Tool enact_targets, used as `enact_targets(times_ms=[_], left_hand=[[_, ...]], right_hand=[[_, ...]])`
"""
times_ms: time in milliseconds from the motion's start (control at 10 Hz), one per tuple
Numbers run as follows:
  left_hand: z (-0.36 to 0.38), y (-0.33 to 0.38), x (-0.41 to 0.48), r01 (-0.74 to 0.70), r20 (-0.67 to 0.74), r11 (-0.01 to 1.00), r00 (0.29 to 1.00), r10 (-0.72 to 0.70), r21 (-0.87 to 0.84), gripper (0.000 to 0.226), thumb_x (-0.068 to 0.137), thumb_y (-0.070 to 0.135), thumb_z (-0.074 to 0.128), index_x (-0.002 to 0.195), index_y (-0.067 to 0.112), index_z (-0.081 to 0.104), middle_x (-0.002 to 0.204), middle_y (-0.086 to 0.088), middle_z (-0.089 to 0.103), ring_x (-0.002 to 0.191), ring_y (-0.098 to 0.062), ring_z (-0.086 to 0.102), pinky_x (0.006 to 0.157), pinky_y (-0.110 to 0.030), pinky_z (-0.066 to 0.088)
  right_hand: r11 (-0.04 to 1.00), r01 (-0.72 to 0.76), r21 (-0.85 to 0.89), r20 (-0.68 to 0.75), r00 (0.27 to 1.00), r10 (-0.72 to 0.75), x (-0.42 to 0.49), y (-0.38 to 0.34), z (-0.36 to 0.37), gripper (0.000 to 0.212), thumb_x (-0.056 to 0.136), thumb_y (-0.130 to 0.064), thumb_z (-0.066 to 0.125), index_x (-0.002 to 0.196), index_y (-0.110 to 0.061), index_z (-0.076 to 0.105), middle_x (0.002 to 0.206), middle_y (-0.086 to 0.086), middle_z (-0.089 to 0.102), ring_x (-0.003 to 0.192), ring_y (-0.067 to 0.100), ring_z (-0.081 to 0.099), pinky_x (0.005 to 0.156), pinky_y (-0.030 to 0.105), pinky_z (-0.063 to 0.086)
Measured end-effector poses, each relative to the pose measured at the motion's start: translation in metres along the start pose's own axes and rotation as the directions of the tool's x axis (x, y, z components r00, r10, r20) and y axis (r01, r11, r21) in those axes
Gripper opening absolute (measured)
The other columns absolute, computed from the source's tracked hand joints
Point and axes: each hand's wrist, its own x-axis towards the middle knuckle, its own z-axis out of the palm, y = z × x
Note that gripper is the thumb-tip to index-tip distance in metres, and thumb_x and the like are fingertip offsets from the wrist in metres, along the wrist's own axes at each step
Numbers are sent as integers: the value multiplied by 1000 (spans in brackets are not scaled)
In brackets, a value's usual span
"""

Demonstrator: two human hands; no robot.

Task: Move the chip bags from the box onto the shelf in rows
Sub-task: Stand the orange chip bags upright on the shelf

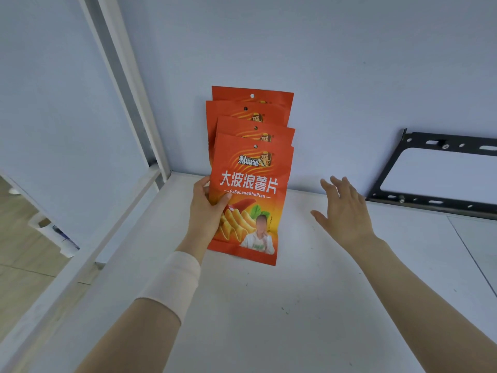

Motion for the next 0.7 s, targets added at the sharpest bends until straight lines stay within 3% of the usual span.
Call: enact_targets(times_ms=[400, 600, 700], left_hand=[[7, -3, -5, 20, -44, 1000, 999, -20, 15, 52, 91, 28, 57, 136, 24, 32, 128, 1, 48, 110, -12, 52, 85, -26, 45], [9, -5, -3, -1, -78, 998, 997, 7, 70, 46, 91, 28, 56, 134, 22, 40, 132, -4, 41, 117, -17, 50, 93, -32, 45], [10, -3, -4, -5, -99, 995, 995, 15, 103, 47, 91, 31, 56, 134, 23, 40, 134, -4, 38, 118, -16, 47, 91, -29, 43]], right_hand=[[1000, 11, -4, 19, 1000, -11, -1, -5, -1, 68, 91, -38, 53, 145, -13, 21, 153, 10, 17, 143, 26, 5, 113, 38, 12], [1000, 10, -19, 31, 999, -9, -1, -5, -1, 69, 91, -40, 52, 146, -15, 19, 154, 9, 16, 143, 25, 5, 113, 37, 13], [1000, 12, -21, 30, 999, -11, -2, -5, -1, 68, 91, -39, 53, 146, -15, 20, 154, 8, 16, 143, 25, 5, 113, 37, 13]])
